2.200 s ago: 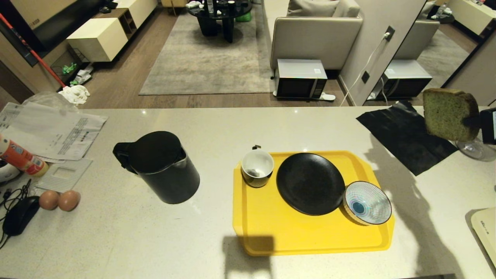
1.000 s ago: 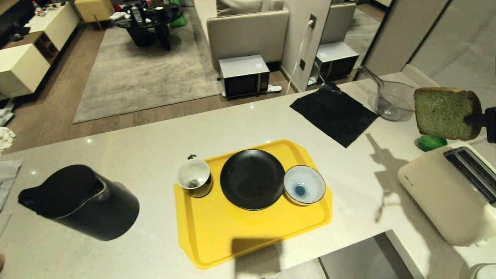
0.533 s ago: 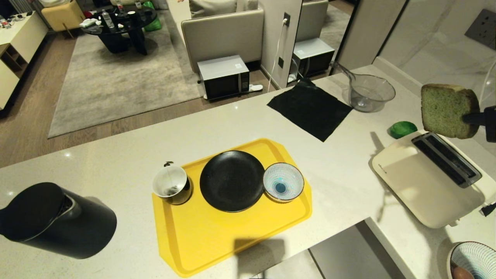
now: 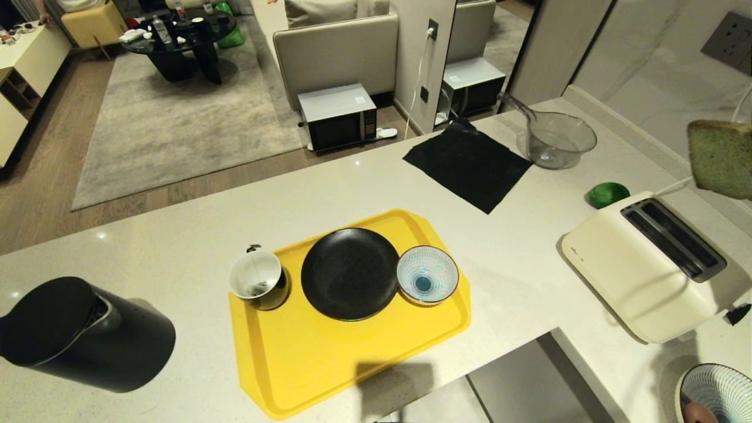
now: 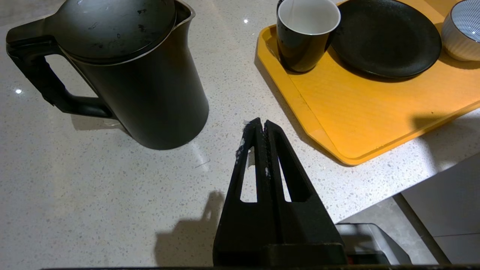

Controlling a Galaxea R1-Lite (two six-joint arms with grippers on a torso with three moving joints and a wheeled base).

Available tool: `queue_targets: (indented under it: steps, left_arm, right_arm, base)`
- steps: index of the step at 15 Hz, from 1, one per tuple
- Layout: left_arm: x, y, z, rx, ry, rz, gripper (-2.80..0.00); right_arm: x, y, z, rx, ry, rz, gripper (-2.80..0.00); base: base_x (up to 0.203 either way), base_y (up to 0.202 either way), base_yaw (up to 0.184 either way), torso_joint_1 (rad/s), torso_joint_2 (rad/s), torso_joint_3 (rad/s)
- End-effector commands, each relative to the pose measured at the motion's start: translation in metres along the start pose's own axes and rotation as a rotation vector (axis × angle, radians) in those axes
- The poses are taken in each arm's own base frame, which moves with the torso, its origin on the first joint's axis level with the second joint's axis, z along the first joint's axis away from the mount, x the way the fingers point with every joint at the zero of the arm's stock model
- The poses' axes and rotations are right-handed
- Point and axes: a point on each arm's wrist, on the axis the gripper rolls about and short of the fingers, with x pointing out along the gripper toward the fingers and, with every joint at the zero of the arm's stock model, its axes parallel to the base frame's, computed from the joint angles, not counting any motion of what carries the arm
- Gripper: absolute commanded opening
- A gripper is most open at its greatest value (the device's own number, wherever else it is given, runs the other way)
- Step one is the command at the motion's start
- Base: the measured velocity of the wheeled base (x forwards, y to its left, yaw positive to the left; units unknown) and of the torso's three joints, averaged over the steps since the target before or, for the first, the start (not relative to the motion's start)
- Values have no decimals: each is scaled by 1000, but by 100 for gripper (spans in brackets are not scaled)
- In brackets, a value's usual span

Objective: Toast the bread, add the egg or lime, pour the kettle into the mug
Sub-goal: Put the bread slices in the toaster

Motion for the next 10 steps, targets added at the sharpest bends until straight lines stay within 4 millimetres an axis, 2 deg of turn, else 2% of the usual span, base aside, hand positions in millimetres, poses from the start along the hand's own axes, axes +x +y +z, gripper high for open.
queue_targets:
  steps: [1,4,8,10]
  left_arm:
    - [0,0,0,1,-1,0,-280]
    - [0,0,0,0,-1,0,-280]
    - [0,0,0,0,-1,0,-280]
    - [0,0,0,1,-1,0,-280]
  right_arm:
    - [8,-13,-8,14,22,7,-280]
    - [6,-16,-11,17,14,32,-280]
    - [-5,-27,-26,-54,66,91,-280]
    - [-8,-29,-26,-66,87,102,-280]
  base:
    - [0,0,0,0,0,0]
    - [0,0,0,0,0,0]
    - [0,0,0,0,0,0]
    - [0,0,0,0,0,0]
